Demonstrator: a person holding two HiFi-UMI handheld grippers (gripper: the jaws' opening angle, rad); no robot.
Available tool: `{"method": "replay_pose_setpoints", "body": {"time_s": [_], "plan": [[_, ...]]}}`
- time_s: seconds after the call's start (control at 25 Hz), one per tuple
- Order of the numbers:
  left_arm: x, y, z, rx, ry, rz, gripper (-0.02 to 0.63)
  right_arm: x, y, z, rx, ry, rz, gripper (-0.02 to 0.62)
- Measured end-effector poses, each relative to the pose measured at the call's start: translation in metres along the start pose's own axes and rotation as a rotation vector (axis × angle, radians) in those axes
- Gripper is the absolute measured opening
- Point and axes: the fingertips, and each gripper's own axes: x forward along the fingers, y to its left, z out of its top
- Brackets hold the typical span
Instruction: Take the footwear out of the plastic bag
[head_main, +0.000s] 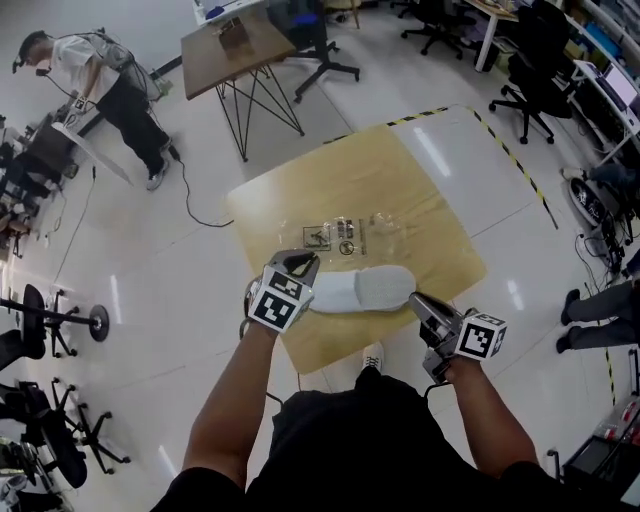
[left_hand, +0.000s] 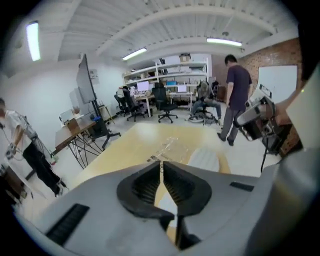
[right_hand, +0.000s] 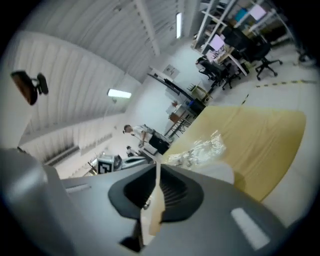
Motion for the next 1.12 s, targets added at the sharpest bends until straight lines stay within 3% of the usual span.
{"method": "replay_pose_setpoints", "body": {"time_s": [0.04,0.16,0.36,0.56,0.8,1.12], "plan": [[-0.021,-0.007,0.002,-0.044,-0.06,-0.007,0.012,0.0,0.017,-0.004,0.021,-0.03,0.028,0.002],[-0.083,-0.04,-0.008,-0.197,-0.2,-0.061,0.006,-0.002,0.066,-0.032,-0.086,-0.041,0.019,0.002],[-0.154,-0.128,-0.08,-0.44,-0.223,-0.226,0.006,-0.017,0.132,-0.109,-0.285,0.01,-0.045,0.0],[-0.196,-0.172,-0.119,-0.425,-0.187,-0.25,0.006,-0.047,0.17,-0.15,-0.341,0.032,-0.103,0.0],[-0.251,-0.188,-0.114,-0.39,-0.273,-0.193,0.006,-0.088,0.197,-0.153,-0.455,0.026,-0.131,0.0],[-0.284,-0.219,-0.117,-0.519,-0.34,-0.068,0.006,-0.158,0.2,-0.162,-0.5,0.056,-0.142,0.0]]}}
